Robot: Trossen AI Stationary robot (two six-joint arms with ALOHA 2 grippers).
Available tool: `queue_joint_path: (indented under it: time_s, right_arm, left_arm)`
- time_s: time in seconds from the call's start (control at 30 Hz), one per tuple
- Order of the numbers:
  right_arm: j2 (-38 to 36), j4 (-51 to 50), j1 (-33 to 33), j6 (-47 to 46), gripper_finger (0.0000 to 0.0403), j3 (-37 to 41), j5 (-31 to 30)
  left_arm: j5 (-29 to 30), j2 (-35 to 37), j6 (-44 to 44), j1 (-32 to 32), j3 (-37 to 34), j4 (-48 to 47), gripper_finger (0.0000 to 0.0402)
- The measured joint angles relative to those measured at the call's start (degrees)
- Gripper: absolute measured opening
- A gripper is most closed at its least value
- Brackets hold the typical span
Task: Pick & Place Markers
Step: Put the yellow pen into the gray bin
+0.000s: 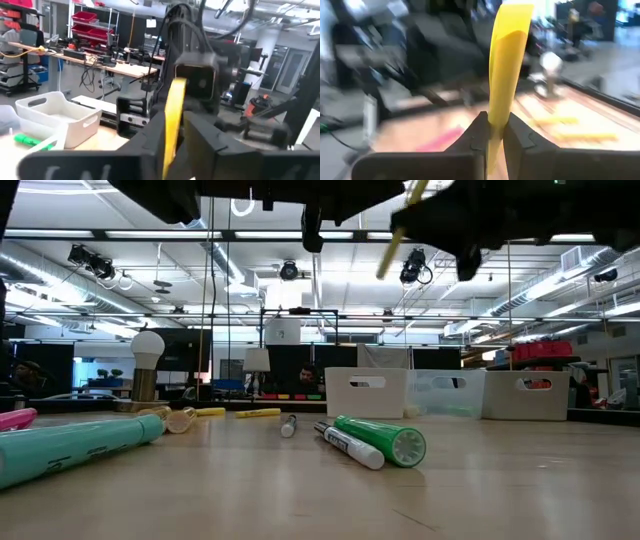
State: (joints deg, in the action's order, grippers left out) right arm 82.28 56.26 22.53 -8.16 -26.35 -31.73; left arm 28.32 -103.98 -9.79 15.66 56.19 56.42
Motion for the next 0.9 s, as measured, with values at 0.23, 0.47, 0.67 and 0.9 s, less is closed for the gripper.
queue_joint_path:
  time_s: [0.23,0.47,0.67,0.9]
  right_arm:
    - [-21.43,-34.92,0.73,-7.56,0.002,-0.67,-10.65]
    - [-35.79,-83.64,-10.46,-16.69,0.002,-15.41,-14.05]
    - [-34.89,-97.3,-36.29,-11.67,0.002,-19.91,-2.6]
    - [-23.4,-93.79,-68.45,-2.06,0.002,-17.67,21.22]
  left_arm:
    - [-0.14,0.03,-0.08,0.09,0.06,-3.13,0.0155]
    - [-0.09,0.03,-1.57,-0.13,0.03,-5.96,0.0187]
    - [0.01,0.06,-1.57,-0.11,0.03,-5.84,0.0182]
    - [0.08,0.03,-1.59,-0.11,0.03,-5.9,0.0181]
